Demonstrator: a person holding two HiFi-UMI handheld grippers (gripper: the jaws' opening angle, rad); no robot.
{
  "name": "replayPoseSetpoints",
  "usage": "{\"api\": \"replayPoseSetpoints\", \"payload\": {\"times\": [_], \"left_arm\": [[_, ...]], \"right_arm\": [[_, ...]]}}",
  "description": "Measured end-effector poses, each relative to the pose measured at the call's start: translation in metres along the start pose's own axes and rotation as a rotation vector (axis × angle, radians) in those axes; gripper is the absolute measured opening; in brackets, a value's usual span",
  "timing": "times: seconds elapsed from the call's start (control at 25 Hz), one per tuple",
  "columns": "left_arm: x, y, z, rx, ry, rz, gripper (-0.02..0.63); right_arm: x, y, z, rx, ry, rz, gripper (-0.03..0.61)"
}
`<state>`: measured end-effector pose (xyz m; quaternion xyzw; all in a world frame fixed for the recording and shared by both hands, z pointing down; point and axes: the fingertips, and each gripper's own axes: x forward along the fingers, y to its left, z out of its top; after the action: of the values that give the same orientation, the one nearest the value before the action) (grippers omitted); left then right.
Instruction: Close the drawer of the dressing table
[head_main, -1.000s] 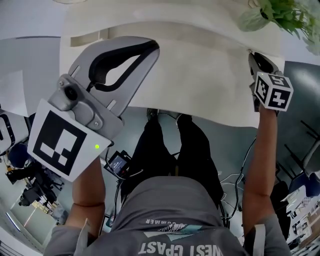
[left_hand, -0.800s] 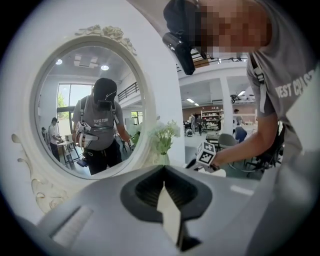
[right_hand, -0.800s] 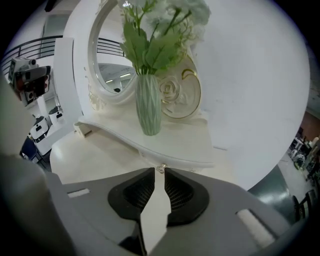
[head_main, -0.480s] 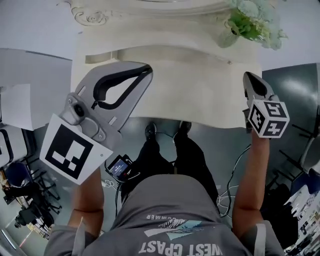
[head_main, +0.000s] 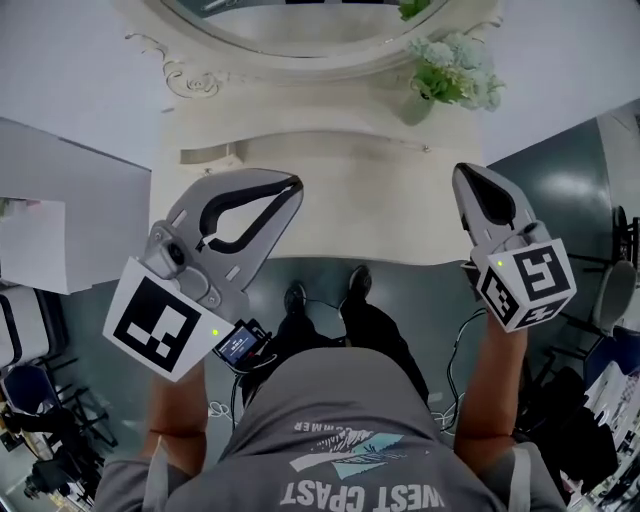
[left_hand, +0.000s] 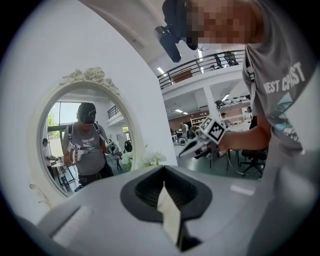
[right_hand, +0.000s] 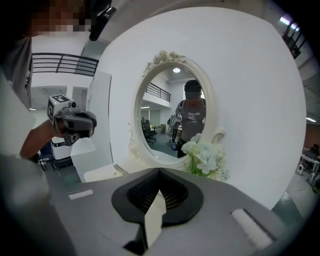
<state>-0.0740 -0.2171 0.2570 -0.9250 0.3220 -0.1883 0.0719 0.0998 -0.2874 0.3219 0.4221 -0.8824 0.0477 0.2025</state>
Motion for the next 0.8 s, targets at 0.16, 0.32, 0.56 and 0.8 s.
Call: {"api": "replayPoseSetpoints", "payload": {"times": [0.16,0.32,0.56,0.8], "left_arm": [[-0.015,-0.002,0.015,0.015,-0.033,0.007,0.002],[-0.03,-0.004,0.028,0.028,-0.058,0.009,0.002],[-0.049,-0.005,0.034,0.036,-0.077,0.013,0.002],[-0.065,-0.002,0.038,0.036,-0.086,0.017,0.002]], "right_arm": [[-0.023,0.026,0.038,-0.042,-0.049,0.018,0.001],[-0.045,0.045,0.071,-0.074,-0.098,0.016,0.0],[-0.067,0.069,0.102,-0.111,-0.146,0.011,0.0],[-0.082,0.089,0.119,-0.159,-0.16,-0.022,0.0]]}}
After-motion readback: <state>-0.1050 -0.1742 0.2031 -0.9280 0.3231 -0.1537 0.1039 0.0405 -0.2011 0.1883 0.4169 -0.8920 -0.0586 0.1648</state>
